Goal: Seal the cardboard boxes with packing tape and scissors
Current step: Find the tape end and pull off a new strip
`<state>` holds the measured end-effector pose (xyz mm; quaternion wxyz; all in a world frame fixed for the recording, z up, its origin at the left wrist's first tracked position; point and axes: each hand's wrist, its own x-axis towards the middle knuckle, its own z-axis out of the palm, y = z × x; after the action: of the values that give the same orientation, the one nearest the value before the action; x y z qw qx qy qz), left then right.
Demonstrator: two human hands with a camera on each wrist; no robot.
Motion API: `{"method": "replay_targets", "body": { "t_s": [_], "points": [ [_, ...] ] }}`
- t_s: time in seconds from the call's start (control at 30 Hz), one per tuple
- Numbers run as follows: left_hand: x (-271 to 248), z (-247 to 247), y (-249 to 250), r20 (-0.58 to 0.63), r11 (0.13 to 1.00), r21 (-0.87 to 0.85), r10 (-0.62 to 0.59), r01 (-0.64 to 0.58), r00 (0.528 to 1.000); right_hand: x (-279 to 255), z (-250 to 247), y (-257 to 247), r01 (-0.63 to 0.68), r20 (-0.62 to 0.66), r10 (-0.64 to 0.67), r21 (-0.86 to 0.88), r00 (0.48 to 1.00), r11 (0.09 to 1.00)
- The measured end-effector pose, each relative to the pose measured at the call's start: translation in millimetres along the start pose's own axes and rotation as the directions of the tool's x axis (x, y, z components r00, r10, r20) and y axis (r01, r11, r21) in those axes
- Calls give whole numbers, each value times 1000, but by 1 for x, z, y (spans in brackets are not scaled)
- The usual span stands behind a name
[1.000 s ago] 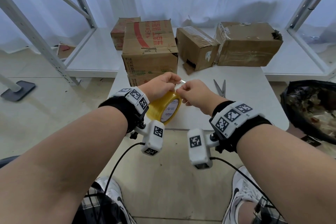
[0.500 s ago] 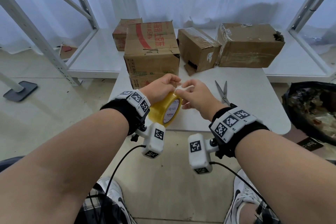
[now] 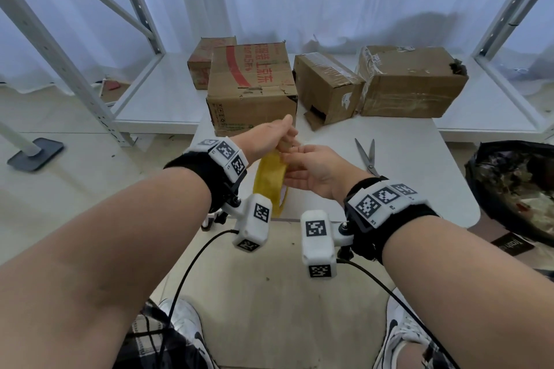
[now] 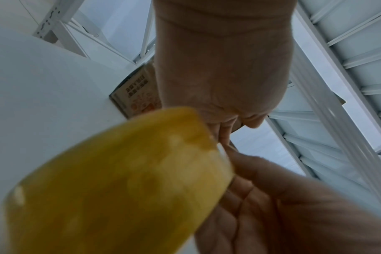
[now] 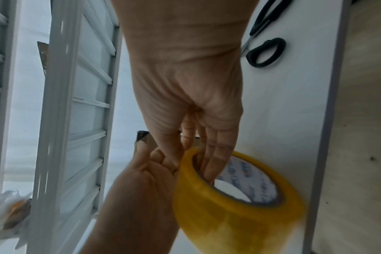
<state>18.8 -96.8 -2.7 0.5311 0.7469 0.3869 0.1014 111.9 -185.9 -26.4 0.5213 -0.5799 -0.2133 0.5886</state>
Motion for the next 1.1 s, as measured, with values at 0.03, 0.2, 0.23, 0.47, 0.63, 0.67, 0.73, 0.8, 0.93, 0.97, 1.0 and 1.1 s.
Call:
{"method": "replay_targets", "body": {
  "t_s": [0.03,0.2,0.23,0.47,0.63,0.67,0.73,0.8,0.93,0.97,1.0,1.1],
  "points": [
    [1,-3,6,5,1000,10,-22,22,1000,1,1,1,27,21,-26,-35,999,999],
    [6,-13,14,-22,992,106,-61,63,998,2,-2,2,176,115,-149,-282,982,943],
    [6,-14,12,-47,991,119,-58,63,997,2,-2,2,217,144,-178,-326,973,920],
    [3,-31,7,-132,990,136,-11,29,991,-1,13,3,545,433,-385,-799,815,255],
    [-6,-36,22,-133,993,87,86,-75,987,1,5,21,415,409,-272,-909,871,-39],
    [-7,-37,24,-121,993,81,97,-88,988,3,1,25,379,368,-262,-926,892,-9],
    [-10,-37,26,-108,992,90,101,-91,989,6,-6,29,329,291,-257,-937,922,118],
    [-11,-38,25,-97,992,100,93,-83,991,9,-9,27,318,228,-319,-910,920,266],
    [-15,-33,25,-55,993,94,77,-72,995,10,-2,10,359,-41,-596,-765,802,535],
    [-16,-31,25,-47,994,90,72,-67,996,11,0,6,372,-71,-623,-749,779,549],
    [-16,-29,25,-42,995,83,66,-63,997,12,3,2,375,-91,-630,-735,771,565],
    [-16,-24,24,-42,998,56,38,-36,998,17,9,4,317,-186,-496,-572,848,757]
  ]
}}
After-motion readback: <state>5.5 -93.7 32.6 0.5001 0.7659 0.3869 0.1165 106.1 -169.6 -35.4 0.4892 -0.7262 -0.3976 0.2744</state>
